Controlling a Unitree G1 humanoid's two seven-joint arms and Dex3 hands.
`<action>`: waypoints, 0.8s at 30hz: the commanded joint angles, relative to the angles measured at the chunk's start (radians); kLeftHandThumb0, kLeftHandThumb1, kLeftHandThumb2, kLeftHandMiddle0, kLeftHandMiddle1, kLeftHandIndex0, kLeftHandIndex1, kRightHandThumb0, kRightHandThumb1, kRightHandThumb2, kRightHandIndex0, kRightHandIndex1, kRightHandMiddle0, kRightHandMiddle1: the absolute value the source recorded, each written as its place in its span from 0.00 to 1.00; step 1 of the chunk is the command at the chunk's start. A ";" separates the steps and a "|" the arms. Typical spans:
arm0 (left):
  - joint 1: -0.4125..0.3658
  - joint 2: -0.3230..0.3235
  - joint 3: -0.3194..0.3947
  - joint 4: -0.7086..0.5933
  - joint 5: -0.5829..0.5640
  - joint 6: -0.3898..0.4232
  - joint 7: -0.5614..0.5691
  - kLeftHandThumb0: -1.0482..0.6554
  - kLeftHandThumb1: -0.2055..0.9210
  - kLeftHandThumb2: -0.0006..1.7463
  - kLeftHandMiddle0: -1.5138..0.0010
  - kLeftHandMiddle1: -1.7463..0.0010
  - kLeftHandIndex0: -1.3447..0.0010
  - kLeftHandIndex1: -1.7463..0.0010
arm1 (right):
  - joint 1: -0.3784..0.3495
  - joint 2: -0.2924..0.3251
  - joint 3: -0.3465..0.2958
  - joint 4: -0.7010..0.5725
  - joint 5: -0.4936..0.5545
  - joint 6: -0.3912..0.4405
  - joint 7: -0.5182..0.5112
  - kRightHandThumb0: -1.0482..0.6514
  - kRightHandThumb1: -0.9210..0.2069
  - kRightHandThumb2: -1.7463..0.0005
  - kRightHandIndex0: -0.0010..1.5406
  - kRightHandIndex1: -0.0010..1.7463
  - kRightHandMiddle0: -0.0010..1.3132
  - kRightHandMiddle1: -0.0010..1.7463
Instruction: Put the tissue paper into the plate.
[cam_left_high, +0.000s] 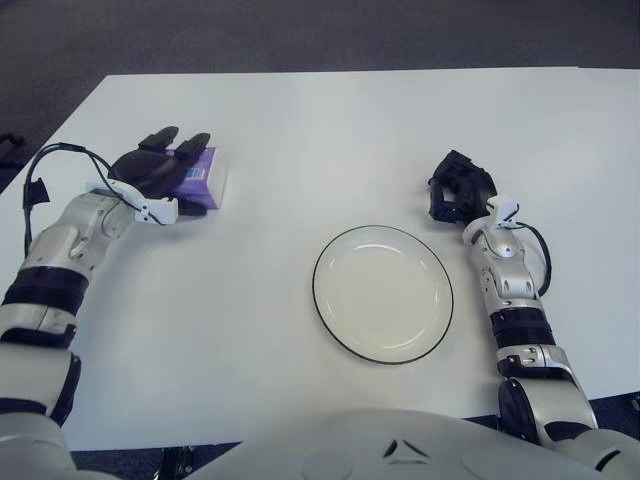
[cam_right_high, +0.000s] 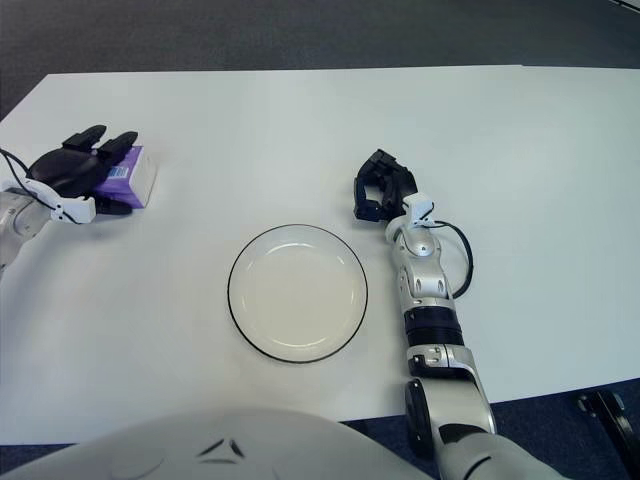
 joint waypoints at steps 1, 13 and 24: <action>-0.002 -0.010 -0.034 0.055 -0.003 -0.018 0.001 0.03 0.99 0.17 0.91 0.82 1.00 0.96 | 0.138 0.036 0.019 0.072 0.004 0.038 0.023 0.33 0.53 0.25 0.82 1.00 0.47 1.00; -0.042 -0.028 -0.072 0.169 -0.030 -0.103 0.088 0.20 0.75 0.40 0.67 0.09 1.00 0.29 | 0.139 0.029 0.016 0.073 0.005 0.047 0.046 0.33 0.54 0.24 0.82 1.00 0.47 1.00; -0.012 -0.016 -0.070 0.116 -0.042 -0.162 0.200 0.39 0.81 0.46 0.34 0.00 0.77 0.00 | 0.137 0.023 0.021 0.069 -0.002 0.072 0.050 0.33 0.54 0.24 0.81 1.00 0.47 1.00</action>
